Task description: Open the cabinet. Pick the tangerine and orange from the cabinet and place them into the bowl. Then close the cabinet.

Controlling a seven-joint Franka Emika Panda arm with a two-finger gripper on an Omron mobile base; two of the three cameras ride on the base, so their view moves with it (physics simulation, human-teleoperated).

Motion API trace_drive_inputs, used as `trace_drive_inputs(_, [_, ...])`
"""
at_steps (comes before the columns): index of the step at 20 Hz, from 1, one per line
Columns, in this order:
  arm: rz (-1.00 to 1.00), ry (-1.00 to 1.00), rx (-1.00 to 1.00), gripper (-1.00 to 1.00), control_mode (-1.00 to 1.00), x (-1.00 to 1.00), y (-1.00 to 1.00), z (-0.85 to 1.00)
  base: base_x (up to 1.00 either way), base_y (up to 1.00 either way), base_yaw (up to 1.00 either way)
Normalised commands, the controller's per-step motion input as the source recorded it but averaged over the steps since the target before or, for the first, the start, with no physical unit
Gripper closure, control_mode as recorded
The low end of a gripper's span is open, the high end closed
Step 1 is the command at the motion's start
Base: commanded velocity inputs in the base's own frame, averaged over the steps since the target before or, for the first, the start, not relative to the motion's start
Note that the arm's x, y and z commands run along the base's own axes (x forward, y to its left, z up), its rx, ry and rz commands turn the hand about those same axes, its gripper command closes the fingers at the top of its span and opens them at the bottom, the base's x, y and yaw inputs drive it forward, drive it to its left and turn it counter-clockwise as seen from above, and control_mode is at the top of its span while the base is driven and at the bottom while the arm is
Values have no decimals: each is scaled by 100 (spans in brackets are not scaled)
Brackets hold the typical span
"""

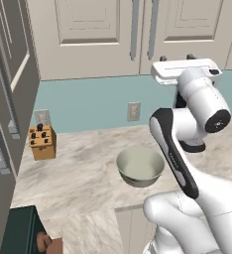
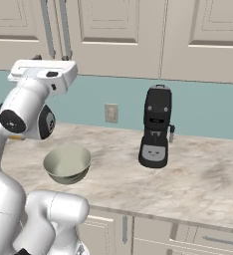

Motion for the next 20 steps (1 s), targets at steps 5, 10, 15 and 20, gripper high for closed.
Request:
trace_drive_inputs(5, [0, 0, 0, -100, -100, 49, 17, 2, 0, 0, 0])
trace_drive_inputs(10, [0, 2, 0, -100, -100, 65, 16, 0, 0, 0, 0])
trace_drive_inputs(15, [0, 6, 0, -100, -100, 79, 4, 0, 0, 0, 0])
trace_drive_inputs(20, [0, 8, 0, -100, -100, 82, 0, 0, 0, 0, 0])
